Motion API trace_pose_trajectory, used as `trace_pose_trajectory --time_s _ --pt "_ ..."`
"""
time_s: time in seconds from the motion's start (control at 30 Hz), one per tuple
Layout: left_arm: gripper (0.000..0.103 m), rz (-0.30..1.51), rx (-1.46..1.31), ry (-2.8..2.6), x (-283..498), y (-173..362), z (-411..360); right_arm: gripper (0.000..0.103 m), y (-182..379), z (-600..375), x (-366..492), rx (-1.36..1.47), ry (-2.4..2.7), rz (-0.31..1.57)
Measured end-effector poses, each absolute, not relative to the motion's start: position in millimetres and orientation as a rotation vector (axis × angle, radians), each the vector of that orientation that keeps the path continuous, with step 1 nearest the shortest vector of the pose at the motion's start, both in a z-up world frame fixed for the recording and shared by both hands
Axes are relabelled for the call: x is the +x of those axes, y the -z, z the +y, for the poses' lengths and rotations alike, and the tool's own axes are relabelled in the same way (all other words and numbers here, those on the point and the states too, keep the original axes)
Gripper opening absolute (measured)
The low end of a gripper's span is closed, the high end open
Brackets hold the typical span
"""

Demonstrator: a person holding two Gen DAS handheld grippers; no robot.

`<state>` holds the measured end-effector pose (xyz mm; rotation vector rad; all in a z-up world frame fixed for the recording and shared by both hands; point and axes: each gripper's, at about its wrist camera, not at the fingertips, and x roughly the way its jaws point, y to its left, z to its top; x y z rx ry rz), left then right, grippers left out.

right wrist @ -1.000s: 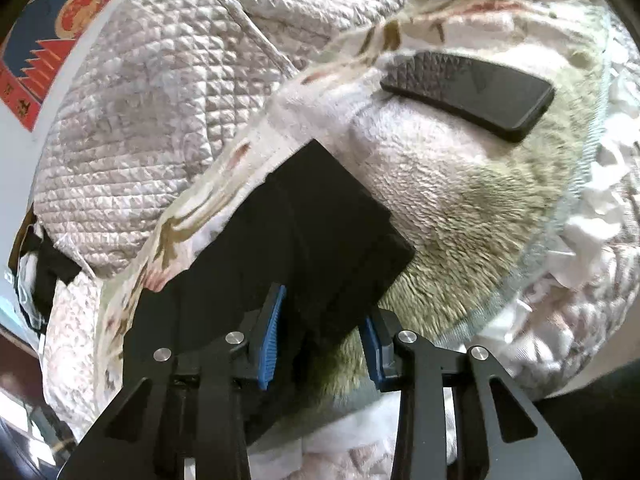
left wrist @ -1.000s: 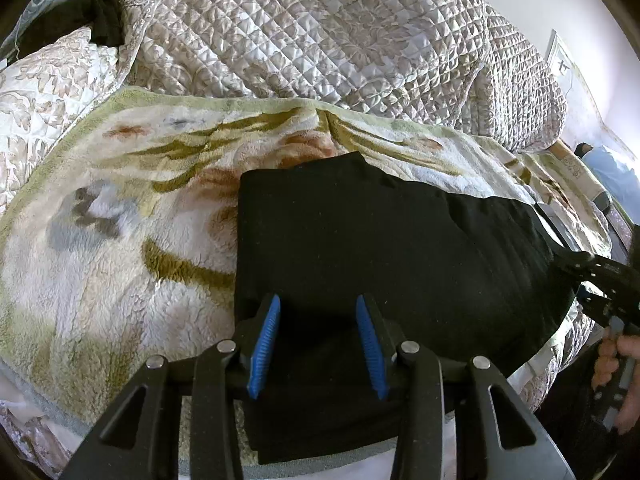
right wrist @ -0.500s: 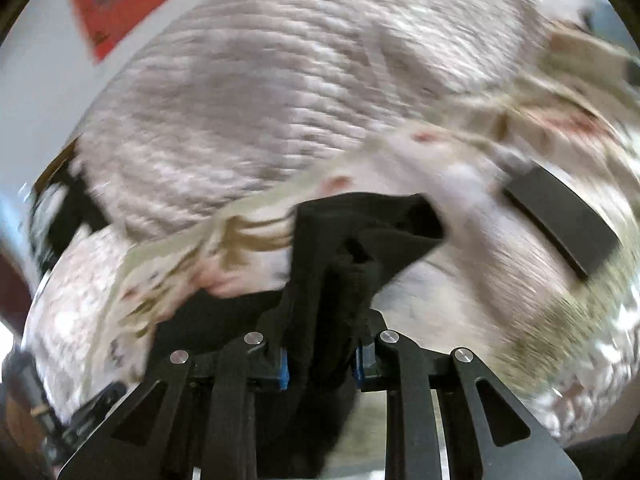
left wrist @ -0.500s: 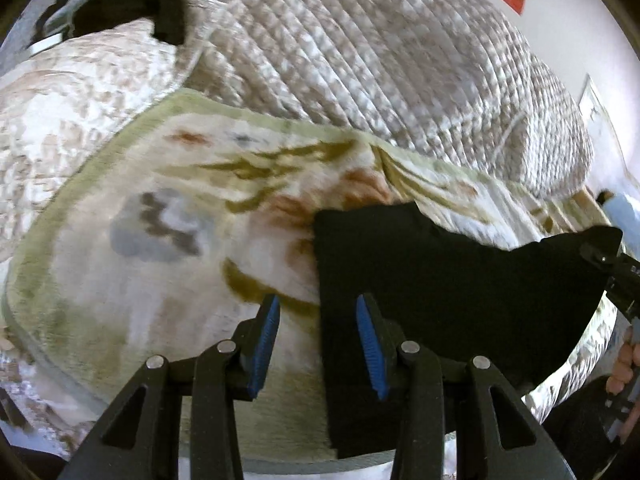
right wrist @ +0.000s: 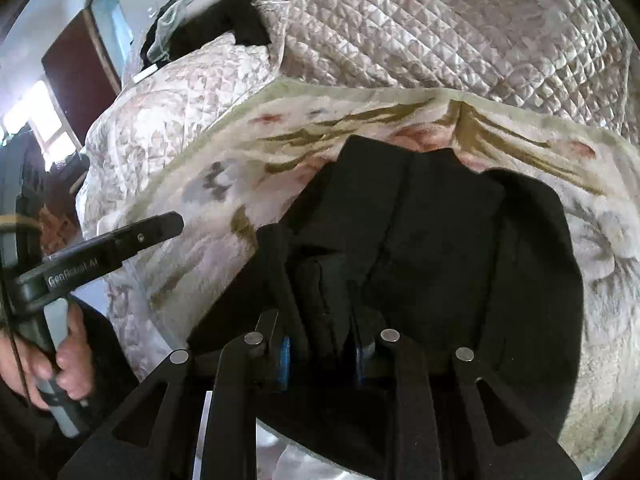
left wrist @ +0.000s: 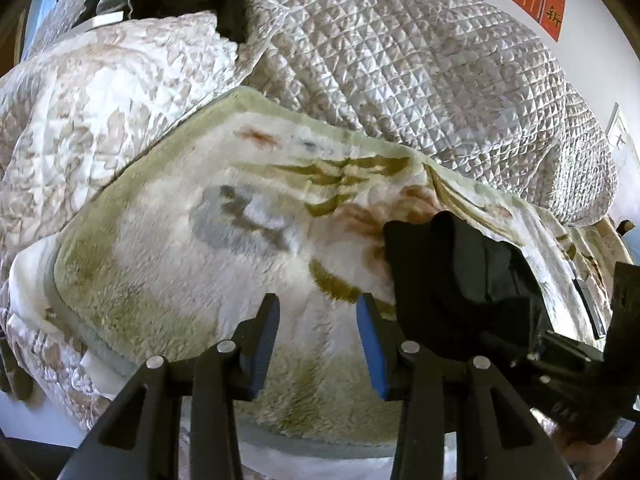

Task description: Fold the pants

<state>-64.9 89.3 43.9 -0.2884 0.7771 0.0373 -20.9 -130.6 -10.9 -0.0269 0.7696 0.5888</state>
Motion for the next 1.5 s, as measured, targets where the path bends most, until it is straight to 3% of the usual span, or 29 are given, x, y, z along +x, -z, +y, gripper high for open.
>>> trace_pose_trajectory --time_s 0.17,0.37,0.6,0.67,0.77,1.03,1.07,1.1,1.17,1.27,1.5 --pt "0.043 0.777 -0.308 -0.025 -64.2 -41.8 90.1 0.022 -19.2 -124.5 -33.0 -0.057 -0.596 0.682" --pt "0.043 0.767 -0.309 -0.022 -66.9 -43.9 89.8 0.022 16.6 -101.7 -34.5 -0.105 -0.637 0.761" --pt "0.043 0.767 -0.316 -0.033 -67.1 -43.5 93.0 0.023 16.2 -97.8 -39.7 -0.132 -0.643 0.743" --pt "0.043 0.767 -0.309 -0.032 -67.4 -44.5 90.7 0.028 17.9 -98.4 -40.1 -0.13 -0.661 0.732" --pt "0.043 0.763 -0.301 -0.03 -70.4 -47.9 89.0 0.048 9.8 -101.5 -46.3 -0.098 -0.711 0.731" --pt "0.043 0.751 -0.277 -0.037 -73.9 -60.7 84.3 0.05 -21.8 -137.3 -73.7 0.014 -0.786 0.596" --pt "0.043 0.75 -0.274 -0.034 -73.7 -62.5 82.8 0.048 -21.0 -146.6 -72.7 0.033 -0.748 0.601" --pt "0.043 0.748 -0.273 -0.03 -73.2 -63.9 81.2 0.034 -15.2 -157.8 -69.0 0.053 -0.703 0.62" --pt "0.043 0.746 -0.273 -0.012 -71.2 -67.1 75.5 0.021 0.0 -167.1 -59.9 0.057 -0.622 0.686" --pt "0.043 0.745 -0.268 0.031 -64.7 -71.4 60.7 0.017 29.3 -164.4 -52.1 0.073 -0.652 0.831" --pt "0.043 0.744 -0.244 0.132 -42.1 -83.7 25.3 0.017 -0.5 -188.9 -42.1 0.118 -0.608 0.738"
